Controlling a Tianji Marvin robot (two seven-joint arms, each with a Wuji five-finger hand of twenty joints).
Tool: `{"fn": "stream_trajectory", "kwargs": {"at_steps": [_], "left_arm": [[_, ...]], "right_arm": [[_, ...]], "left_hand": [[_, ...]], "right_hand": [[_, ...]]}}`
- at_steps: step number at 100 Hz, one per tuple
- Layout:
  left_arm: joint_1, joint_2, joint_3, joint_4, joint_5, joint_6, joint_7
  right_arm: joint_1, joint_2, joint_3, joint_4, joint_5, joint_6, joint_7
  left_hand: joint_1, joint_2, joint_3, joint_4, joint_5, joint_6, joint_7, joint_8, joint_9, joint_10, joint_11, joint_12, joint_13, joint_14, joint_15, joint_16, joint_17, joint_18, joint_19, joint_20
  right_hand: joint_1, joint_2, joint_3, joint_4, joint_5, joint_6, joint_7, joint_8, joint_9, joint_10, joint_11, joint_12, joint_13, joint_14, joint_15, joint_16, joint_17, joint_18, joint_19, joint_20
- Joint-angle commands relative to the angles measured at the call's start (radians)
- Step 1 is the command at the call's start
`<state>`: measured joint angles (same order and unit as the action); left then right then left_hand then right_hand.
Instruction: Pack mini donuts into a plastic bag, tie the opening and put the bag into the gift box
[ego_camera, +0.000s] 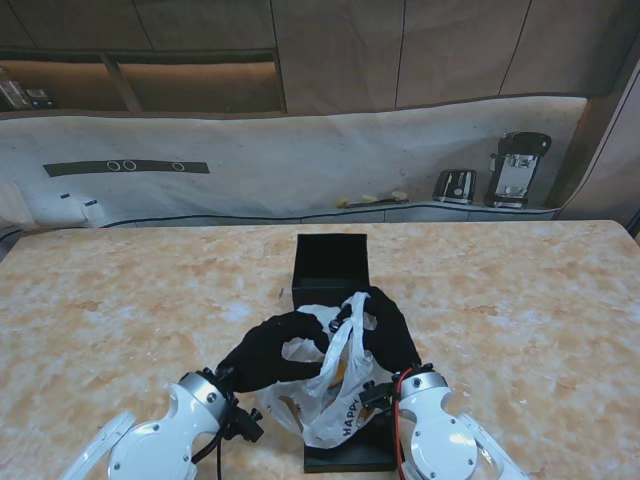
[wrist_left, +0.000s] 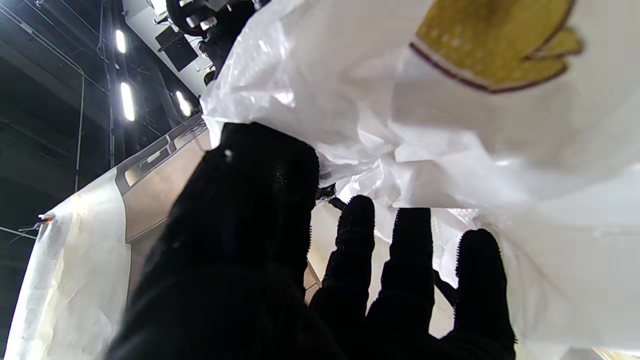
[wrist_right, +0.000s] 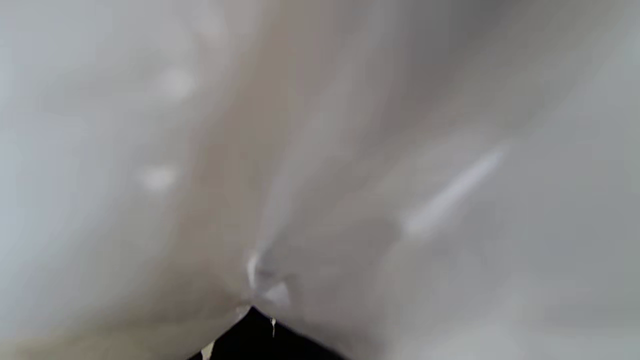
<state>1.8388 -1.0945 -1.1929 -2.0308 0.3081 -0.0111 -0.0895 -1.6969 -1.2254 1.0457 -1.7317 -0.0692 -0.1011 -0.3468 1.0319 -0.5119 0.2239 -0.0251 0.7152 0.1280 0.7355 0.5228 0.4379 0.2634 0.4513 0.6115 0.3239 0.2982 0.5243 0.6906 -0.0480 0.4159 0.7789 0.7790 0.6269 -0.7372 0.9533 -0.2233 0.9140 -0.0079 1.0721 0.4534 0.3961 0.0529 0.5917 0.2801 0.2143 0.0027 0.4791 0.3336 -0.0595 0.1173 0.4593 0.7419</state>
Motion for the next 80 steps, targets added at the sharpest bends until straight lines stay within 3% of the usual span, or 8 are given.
{"fn": "stream_trajectory", "kwargs": {"at_steps": [1, 23, 52, 69, 80], "left_arm": [[0.006, -0.004, 0.003, -0.015, -0.007, 0.021, -0.021], [0.016, -0.008, 0.013, -0.044, -0.067, 0.100, -0.031], [-0.004, -0.012, 0.054, -0.017, -0.015, 0.118, 0.000], [-0.012, -0.022, 0.076, -0.003, 0.006, 0.137, 0.047], [-0.013, -0.022, 0.079, -0.005, 0.010, 0.152, 0.047]], "right_arm": [[0.000, -0.020, -0.012, 0.002, -0.005, 0.005, 0.004], [0.021, -0.032, -0.040, 0.018, -0.037, 0.021, -0.041], [0.030, -0.037, -0.051, 0.026, -0.038, 0.016, -0.054], [0.029, -0.037, -0.050, 0.026, -0.036, 0.014, -0.054], [0.029, -0.037, -0.050, 0.025, -0.036, 0.017, -0.053]], "left_hand": [[-0.052, 0.016, -0.033, 0.002, -0.004, 0.018, -0.050, 0.021, -0.039, -0.027, -0.015, -0.009, -0.032, -0.024, -0.025, -0.009, -0.020, -0.023, -0.017, 0.006], [-0.114, 0.048, -0.072, 0.003, -0.025, 0.087, -0.139, 0.007, -0.077, -0.003, -0.046, -0.019, -0.056, -0.021, -0.046, -0.013, -0.033, -0.026, -0.044, 0.006], [-0.031, 0.019, -0.033, 0.012, -0.050, 0.071, -0.086, 0.051, -0.101, -0.024, -0.027, -0.005, -0.067, -0.030, -0.033, -0.003, -0.031, -0.038, -0.036, 0.017], [0.021, -0.011, 0.002, -0.010, -0.062, 0.056, -0.026, 0.072, -0.105, -0.023, 0.000, -0.001, -0.066, -0.033, -0.006, 0.004, -0.024, -0.046, -0.004, 0.028], [-0.056, 0.010, -0.023, -0.009, -0.071, 0.074, -0.038, 0.058, -0.115, -0.020, 0.000, -0.006, -0.077, -0.029, -0.004, 0.001, -0.033, -0.048, 0.002, 0.023]], "right_hand": [[-0.015, 0.018, -0.020, -0.030, 0.016, 0.000, 0.021, 0.008, 0.015, 0.004, 0.018, 0.046, -0.004, -0.025, 0.018, 0.026, -0.011, -0.028, -0.011, 0.021], [-0.006, 0.014, -0.022, -0.017, 0.006, 0.005, 0.029, -0.002, -0.012, 0.008, 0.032, 0.052, -0.024, -0.023, 0.031, 0.031, -0.022, -0.028, -0.006, 0.028], [-0.008, 0.020, -0.030, -0.016, 0.000, -0.019, 0.041, -0.022, -0.023, 0.009, 0.039, 0.052, -0.031, -0.023, 0.037, 0.031, -0.026, -0.030, -0.002, 0.030], [-0.006, 0.020, -0.035, -0.018, 0.002, -0.032, 0.043, -0.035, -0.023, 0.007, 0.039, 0.051, -0.031, -0.024, 0.037, 0.030, -0.027, -0.031, -0.001, 0.031], [-0.004, 0.019, -0.036, -0.018, 0.003, -0.032, 0.045, -0.037, -0.024, 0.007, 0.039, 0.050, -0.031, -0.022, 0.037, 0.029, -0.027, -0.030, 0.000, 0.031]]}}
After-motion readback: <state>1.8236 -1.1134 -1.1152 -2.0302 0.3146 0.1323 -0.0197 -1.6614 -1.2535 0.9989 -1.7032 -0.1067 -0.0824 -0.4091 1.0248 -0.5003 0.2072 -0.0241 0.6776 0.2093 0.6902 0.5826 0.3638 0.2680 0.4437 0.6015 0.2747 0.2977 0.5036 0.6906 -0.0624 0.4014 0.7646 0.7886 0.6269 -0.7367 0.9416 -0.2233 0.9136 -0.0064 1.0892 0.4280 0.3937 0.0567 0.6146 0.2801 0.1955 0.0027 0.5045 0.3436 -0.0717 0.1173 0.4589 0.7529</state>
